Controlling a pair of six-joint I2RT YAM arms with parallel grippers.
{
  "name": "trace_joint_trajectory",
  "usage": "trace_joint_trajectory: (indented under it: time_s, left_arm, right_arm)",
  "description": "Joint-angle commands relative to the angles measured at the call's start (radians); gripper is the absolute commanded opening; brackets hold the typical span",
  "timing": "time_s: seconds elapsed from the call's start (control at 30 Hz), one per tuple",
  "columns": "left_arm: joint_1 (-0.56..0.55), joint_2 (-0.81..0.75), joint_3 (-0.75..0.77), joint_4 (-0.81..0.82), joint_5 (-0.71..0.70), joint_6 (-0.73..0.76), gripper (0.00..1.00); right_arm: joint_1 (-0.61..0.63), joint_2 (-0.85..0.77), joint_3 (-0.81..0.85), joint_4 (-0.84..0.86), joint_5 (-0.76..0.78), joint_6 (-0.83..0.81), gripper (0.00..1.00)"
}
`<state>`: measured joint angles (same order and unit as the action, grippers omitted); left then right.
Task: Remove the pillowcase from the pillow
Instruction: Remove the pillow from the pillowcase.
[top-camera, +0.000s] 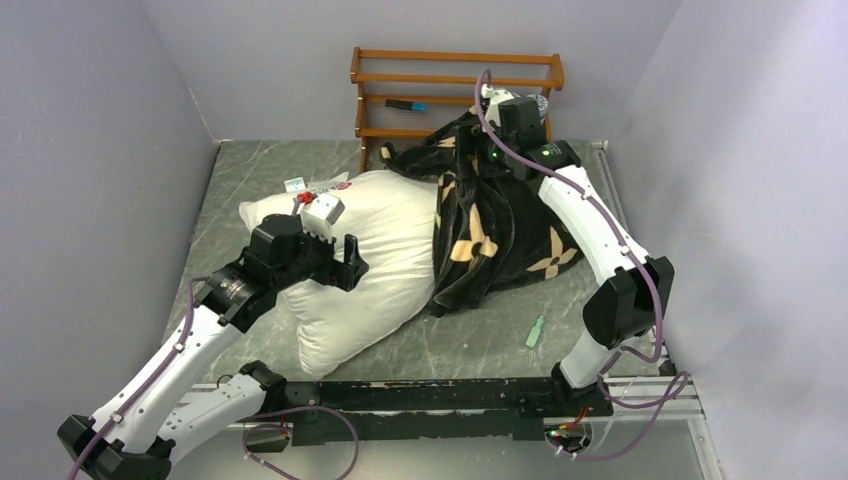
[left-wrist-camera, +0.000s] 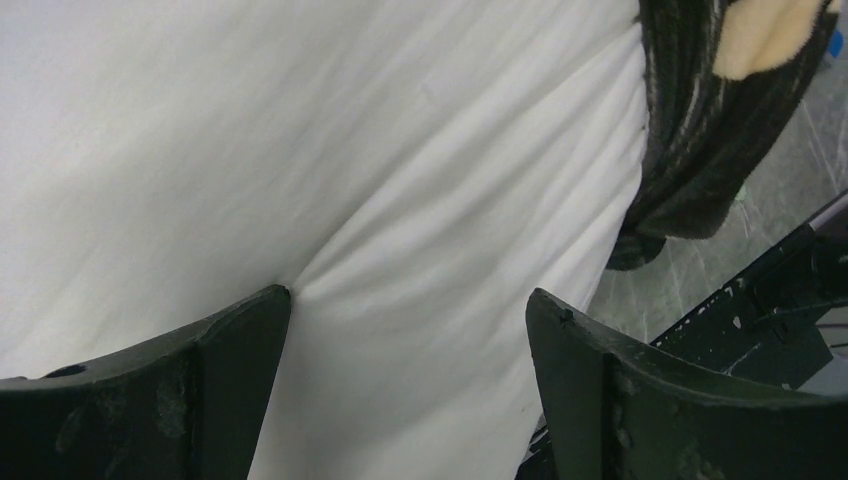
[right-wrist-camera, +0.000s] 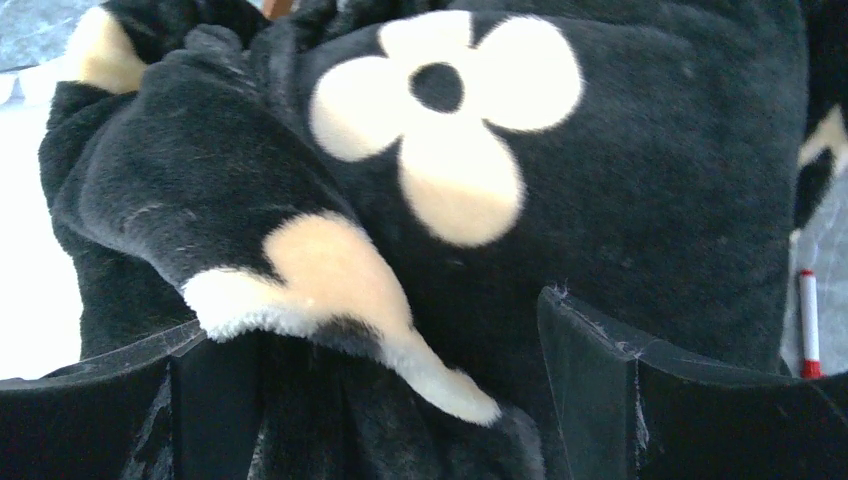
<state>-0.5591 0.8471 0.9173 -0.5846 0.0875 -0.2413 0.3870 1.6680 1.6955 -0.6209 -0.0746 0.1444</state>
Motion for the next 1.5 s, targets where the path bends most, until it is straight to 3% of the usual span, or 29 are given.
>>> trace_joint_trajectory:
  time_s: [0.0, 0.43, 0.63, 0.77, 1.13, 1.47]
  left_arm:
    - [-0.001, -0.002, 0.048, 0.001, 0.098, 0.110, 0.93]
    - [-0.018, -0.009, 0.070, 0.047, 0.222, 0.203, 0.96]
    - [-0.113, 0.061, 0.130, 0.022, 0.164, 0.216, 0.97]
    - [-0.225, 0.105, 0.151, 0.019, 0.089, 0.214, 0.97]
    - [-0.482, 0.071, 0.006, 0.132, -0.242, 0.292, 0.96]
    - [-0.753, 0.251, -0.015, 0.153, -0.569, 0.271, 0.96]
  right_arm:
    - [-0.085, -0.062, -0.021, -0.001, 0.079, 0.023, 0.94]
    - [-0.086, -0.259, -0.172, 0.071, 0.021, 0.029, 0.95]
    - [-0.085, -0.384, -0.272, 0.095, 0.016, 0.004, 0.95]
    - [-0.085, -0.457, -0.345, 0.091, -0.009, -0.010, 0.95]
    - [-0.081, -0.613, -0.501, 0.064, -0.033, 0.016, 0.94]
    - [-0.080, -0.646, -0.552, 0.065, -0.051, 0.031, 0.94]
